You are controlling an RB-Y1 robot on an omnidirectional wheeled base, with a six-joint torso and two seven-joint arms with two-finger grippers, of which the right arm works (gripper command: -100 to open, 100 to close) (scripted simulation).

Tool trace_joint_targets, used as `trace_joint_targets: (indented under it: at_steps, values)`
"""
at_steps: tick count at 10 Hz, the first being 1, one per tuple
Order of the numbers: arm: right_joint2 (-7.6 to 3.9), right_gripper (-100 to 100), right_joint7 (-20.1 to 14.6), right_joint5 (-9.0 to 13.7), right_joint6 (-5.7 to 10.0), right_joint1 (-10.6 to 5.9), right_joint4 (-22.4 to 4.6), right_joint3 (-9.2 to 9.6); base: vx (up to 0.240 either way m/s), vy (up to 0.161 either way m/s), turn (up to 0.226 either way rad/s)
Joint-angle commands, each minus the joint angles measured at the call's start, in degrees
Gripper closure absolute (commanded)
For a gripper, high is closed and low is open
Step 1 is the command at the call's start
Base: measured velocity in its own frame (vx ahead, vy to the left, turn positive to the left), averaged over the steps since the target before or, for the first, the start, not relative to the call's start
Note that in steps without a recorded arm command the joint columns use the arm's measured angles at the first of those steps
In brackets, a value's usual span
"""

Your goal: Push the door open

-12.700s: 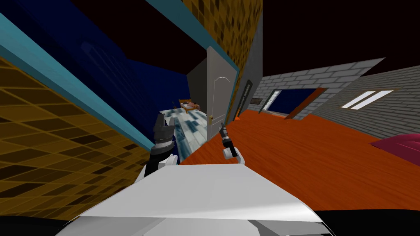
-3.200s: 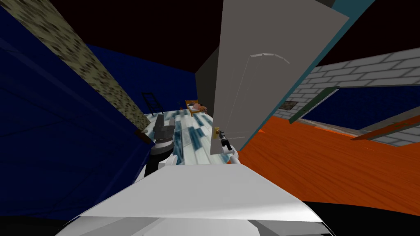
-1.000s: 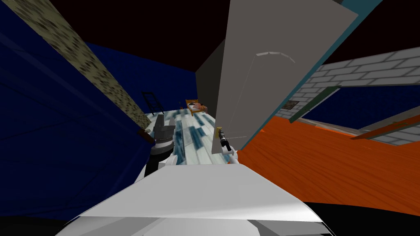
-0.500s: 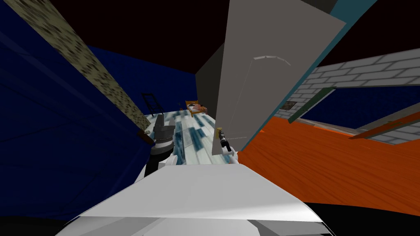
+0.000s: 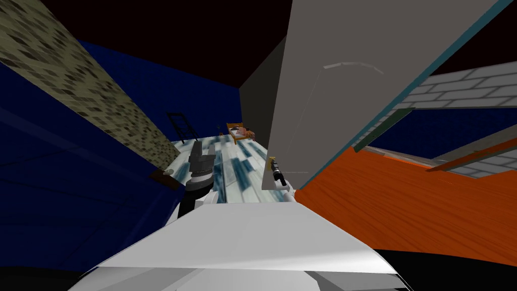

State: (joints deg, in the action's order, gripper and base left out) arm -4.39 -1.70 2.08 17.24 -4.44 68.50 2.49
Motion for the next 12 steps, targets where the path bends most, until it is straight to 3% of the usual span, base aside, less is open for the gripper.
trace_joint_targets:
  at_steps: [1, 12]
  values:
    - [-0.68, 100, 0.26, 0.28, 1.03, -0.75, -1.3, -1.91, 0.207, 0.102, -0.063]
    - [-1.07, 100, 1.66, 1.45, 0.76, -1.94, -2.84, -9.15, 0.145, 0.098, -0.068]
